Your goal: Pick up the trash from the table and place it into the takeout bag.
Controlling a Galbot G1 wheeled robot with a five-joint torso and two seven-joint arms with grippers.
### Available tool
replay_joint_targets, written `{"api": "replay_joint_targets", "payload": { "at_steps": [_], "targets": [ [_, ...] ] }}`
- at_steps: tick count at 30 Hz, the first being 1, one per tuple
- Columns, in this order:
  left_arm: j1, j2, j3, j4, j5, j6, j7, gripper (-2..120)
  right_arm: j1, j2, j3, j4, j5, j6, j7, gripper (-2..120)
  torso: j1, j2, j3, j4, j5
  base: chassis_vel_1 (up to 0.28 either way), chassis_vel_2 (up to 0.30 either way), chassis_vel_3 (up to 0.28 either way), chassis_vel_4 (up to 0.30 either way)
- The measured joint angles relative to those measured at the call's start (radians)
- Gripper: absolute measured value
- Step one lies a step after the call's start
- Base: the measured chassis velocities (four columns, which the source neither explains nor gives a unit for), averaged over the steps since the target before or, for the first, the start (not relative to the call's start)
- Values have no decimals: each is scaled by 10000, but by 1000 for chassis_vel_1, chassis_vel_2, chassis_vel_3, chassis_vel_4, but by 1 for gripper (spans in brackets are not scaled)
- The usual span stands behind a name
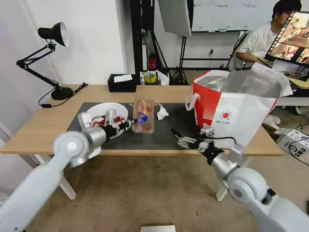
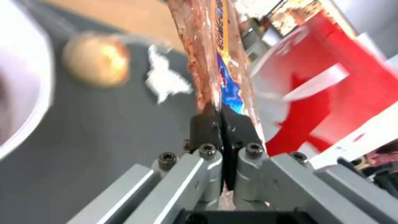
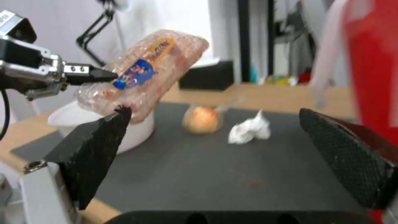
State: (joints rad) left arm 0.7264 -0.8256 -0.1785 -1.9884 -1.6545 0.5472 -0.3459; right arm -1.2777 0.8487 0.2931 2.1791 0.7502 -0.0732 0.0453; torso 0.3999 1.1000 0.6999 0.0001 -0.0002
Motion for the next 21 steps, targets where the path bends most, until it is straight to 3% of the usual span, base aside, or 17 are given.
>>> {"api": "replay_joint_targets", "payload": {
  "at_steps": [5, 10, 21],
  "targets": [
    [-897, -99, 380, 113, -268, -105, -115, 0, -1192, 374, 822, 463, -738, 679, 105, 100, 1, 0, 0, 0, 0, 0, 0, 0, 0],
    [-2539, -254, 1143, 483, -657, -318, -174, 0, -2972, 985, 1721, 680, -1578, 1527, 77, 100, 0, 0, 0, -2, 0, 0, 0, 0, 0],
    [-5180, -1345, 2952, 1549, -1027, -607, -266, 0, -4321, 1947, 2133, 105, -2643, 2488, 30, 100, 1, 0, 0, -2, 4, 0, 0, 0, 0]
  ]
}}
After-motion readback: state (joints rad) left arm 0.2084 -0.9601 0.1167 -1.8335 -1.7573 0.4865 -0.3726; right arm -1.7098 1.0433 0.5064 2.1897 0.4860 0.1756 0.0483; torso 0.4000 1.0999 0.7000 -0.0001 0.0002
